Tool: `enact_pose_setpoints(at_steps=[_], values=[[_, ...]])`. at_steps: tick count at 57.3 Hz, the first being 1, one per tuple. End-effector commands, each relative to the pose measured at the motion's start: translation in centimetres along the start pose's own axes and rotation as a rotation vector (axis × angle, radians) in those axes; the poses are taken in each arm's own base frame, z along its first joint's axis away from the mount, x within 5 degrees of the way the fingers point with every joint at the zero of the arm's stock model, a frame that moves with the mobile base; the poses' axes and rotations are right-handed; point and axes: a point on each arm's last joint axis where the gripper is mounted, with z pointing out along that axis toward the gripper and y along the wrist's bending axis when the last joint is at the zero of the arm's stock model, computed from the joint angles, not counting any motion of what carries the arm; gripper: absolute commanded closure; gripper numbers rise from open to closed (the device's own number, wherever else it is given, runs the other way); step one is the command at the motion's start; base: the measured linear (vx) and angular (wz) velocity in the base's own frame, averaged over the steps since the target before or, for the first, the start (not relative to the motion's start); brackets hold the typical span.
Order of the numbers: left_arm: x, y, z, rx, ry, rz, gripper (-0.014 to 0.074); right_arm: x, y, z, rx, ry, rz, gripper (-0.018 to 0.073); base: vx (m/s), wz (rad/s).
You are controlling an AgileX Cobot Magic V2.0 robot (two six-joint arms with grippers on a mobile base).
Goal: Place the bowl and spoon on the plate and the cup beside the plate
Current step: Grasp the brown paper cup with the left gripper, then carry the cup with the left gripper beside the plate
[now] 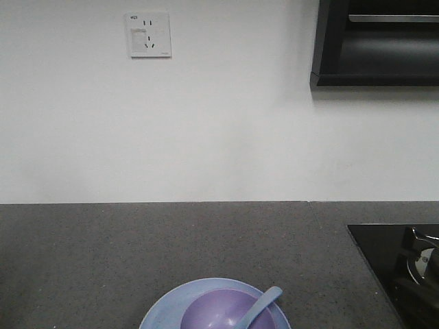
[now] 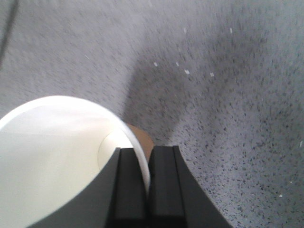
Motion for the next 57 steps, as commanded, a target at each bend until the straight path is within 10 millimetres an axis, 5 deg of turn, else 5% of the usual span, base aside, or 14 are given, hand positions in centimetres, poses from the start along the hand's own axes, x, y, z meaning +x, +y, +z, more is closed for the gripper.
enact_pose_setpoints(at_steps=[1, 17, 34, 48, 57], values=[[-1.2, 1.0, -3.4, -0.020, -0.183, -0.020, 0.0603, -1.6, 0.0, -0.6, 0.008, -0.117, -0.015, 0.0051, 0.00, 0.00], [-1.2, -1.3, -8.9, 0.186, -0.414, -0.029, 0.0599, -1.6, 0.0, -0.6, 0.008, -0.120, -0.015, 0.0051, 0.00, 0.00], [-1.5, -8.0, -12.3, 0.610, -0.544, 0.051, 0.0596, -1.6, 0.0, -0.6, 0.007, -0.119, -0.010, 0.0051, 0.00, 0.00], [-0.1, -14.3, -11.7, 0.792, -0.408, 0.281, 0.0596, -1.6, 0.0, -0.6, 0.006, -0.119, -0.008, 0.0051, 0.00, 0.00], [0.8, -16.6, -10.0, 0.765, -0.289, 0.415, 0.0596, -1.6, 0.0, -0.6, 0.005, -0.119, -0.007, 0.0051, 0.00, 0.00]])
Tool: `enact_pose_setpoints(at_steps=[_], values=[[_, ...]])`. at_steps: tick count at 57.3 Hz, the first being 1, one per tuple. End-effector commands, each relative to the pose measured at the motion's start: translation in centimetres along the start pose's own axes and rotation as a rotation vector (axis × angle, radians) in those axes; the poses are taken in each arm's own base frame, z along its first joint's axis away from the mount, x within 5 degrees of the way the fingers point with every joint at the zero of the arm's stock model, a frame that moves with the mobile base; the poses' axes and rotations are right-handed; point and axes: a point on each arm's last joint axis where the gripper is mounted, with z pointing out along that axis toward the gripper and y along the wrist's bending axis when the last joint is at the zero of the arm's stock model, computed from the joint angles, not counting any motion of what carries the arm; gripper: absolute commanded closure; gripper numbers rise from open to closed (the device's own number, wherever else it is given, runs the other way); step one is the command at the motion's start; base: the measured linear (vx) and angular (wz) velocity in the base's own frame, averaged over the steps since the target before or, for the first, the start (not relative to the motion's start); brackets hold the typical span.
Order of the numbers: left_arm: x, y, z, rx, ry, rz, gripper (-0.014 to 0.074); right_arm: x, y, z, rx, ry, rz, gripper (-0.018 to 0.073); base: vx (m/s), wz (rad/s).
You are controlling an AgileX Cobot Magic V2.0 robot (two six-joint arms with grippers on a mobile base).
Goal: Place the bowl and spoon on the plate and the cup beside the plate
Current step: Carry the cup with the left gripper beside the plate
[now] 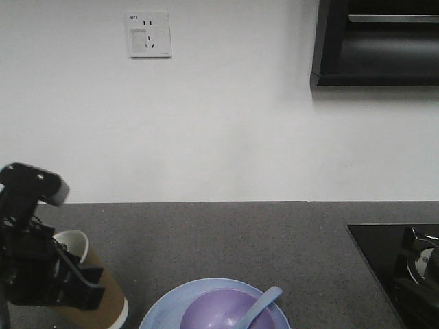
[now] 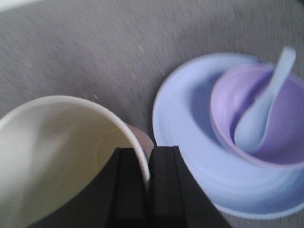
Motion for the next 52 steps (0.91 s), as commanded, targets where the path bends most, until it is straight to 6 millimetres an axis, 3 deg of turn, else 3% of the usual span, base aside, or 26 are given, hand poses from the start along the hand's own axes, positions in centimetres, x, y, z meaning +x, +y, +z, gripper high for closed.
enact_pose_setpoints(at_steps=[1, 13, 36, 44, 52], values=[[-1.1, -0.4, -0.3, -0.010, -0.045, 0.034, 0.0596, -1.6, 0.0, -0.6, 0.005, -0.119, -0.007, 0.0051, 0.00, 0.00], [-0.8, -0.5, 1.1, 0.015, 0.016, 0.026, 0.0596, -1.6, 0.0, -0.6, 0.006, -0.121, -0.007, 0.0051, 0.00, 0.00], [-0.4, -0.4, 1.2, 0.005, 0.057, 0.047, 0.0581, -1.7, 0.0, -0.6, 0.006, -0.125, -0.008, 0.0051, 0.00, 0.00], [-0.4, -0.4, 1.2, 0.009, 0.056, 0.043, 0.0517, -1.7, 0.0, -0.6, 0.006, -0.125, -0.008, 0.0051, 0.00, 0.00], [-0.4, -0.4, 1.2, 0.009, 0.056, 0.043, 0.0383, -1.7, 0.0, -0.6, 0.006, -0.124, -0.008, 0.0051, 0.00, 0.00]])
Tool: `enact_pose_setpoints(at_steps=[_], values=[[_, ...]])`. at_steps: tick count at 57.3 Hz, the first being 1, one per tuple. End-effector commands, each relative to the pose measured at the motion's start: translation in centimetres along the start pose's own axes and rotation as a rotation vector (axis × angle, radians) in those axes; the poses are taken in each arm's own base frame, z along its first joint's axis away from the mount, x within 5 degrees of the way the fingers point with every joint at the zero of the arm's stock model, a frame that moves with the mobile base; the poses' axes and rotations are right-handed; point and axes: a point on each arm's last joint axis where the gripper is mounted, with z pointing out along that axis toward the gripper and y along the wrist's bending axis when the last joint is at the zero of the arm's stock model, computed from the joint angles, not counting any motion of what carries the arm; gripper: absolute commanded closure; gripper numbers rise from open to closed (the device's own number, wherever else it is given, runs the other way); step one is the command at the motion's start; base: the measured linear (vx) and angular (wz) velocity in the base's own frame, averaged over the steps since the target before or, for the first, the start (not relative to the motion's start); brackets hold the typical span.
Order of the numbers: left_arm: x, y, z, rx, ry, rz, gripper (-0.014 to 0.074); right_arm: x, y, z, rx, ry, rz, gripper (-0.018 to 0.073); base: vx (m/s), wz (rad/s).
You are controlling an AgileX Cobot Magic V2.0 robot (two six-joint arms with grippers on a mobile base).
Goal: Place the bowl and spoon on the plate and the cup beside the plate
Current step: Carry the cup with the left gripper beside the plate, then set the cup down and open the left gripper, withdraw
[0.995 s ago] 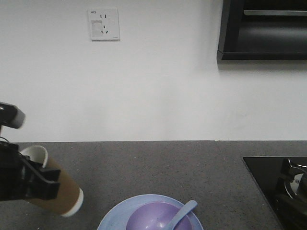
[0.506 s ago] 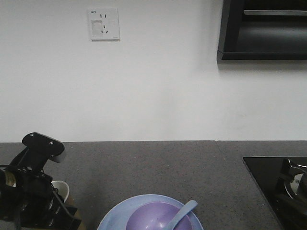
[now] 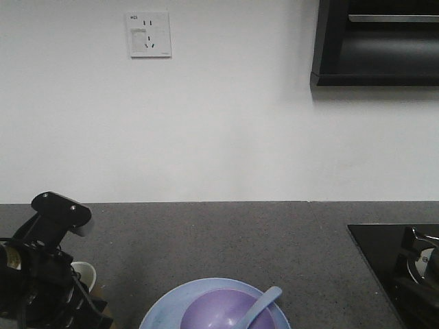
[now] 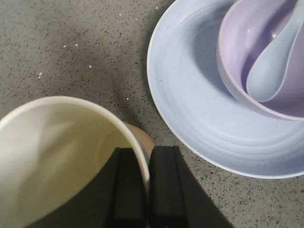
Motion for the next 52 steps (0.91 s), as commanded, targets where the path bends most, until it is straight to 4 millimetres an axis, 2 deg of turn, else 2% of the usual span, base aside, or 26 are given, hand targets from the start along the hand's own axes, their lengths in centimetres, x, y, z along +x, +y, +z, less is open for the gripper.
enact_pose_setpoints(at_steps=[1, 9, 18, 31, 41, 52], values=[[-1.3, -0.3, -1.6, -0.002, -0.108, 0.004, 0.0366, -1.6, 0.0, -0.6, 0.006, -0.120, -0.008, 0.0051, 0.00, 0.00], [-1.3, -0.3, -1.6, -0.002, -0.112, 0.004, 0.0207, -1.6, 0.0, -0.6, 0.006, -0.120, -0.008, 0.0051, 0.00, 0.00], [-1.4, -0.3, -1.6, -0.005, -0.126, 0.004, 0.0109, -1.6, 0.0, -0.6, 0.006, -0.120, -0.008, 0.0051, 0.00, 0.00], [-2.9, -0.1, -3.3, -0.045, -0.335, 0.002, 0.0095, -1.6, 0.0, -0.6, 0.006, -0.117, -0.008, 0.0051, 0.00, 0.00], [-3.5, -0.2, -6.2, -0.074, -0.514, 0.007, 0.0095, -1.6, 0.0, -0.6, 0.006, -0.117, -0.008, 0.0051, 0.00, 0.00], [-3.1, -0.5, -10.1, -0.096, -0.671, 0.015, 0.0099, -1.6, 0.0, -0.6, 0.006, -0.117, -0.008, 0.0051, 0.00, 0.00]])
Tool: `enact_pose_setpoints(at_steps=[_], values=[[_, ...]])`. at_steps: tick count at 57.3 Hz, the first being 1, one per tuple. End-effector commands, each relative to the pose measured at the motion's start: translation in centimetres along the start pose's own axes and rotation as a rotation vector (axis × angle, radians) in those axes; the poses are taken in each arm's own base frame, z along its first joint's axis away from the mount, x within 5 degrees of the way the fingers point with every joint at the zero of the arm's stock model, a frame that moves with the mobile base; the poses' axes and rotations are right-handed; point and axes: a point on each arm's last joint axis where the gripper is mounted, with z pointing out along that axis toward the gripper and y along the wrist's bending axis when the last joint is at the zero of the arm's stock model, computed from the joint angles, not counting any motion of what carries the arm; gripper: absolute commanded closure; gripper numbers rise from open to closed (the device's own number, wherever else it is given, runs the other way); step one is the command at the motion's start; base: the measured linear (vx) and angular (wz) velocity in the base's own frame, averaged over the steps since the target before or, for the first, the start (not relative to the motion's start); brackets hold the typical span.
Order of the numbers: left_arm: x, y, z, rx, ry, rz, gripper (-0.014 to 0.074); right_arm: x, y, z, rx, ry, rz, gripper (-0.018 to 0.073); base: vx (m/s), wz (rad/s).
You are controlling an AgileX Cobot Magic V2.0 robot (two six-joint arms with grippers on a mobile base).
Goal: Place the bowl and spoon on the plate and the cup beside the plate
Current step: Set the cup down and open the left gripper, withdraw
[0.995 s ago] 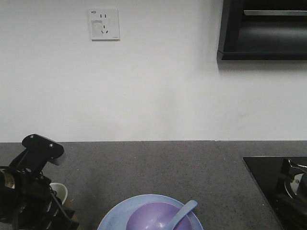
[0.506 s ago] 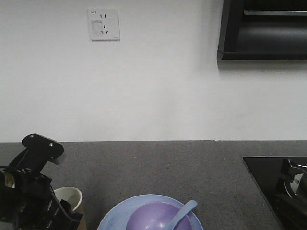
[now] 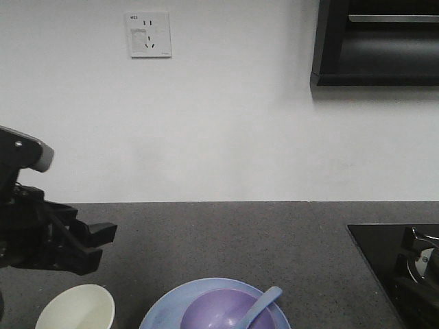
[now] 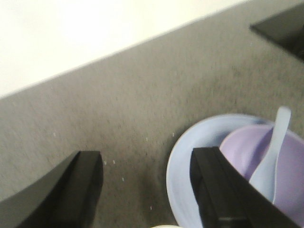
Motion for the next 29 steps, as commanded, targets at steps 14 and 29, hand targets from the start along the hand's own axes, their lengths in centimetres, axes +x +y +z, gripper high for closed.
enact_pose_setpoints(at_steps=[14, 29], values=[[-4.1, -0.1, -10.0, -0.088, -0.477, 0.055, 0.0148, -1.6, 0.0, -0.6, 0.006, -0.119, -0.009, 0.0051, 0.00, 0.00], [-0.9, 0.1, -13.9, -0.169, -0.517, 0.036, 0.0284, -1.6, 0.0, -0.6, 0.006, -0.119, -0.009, 0.0051, 0.00, 0.00]])
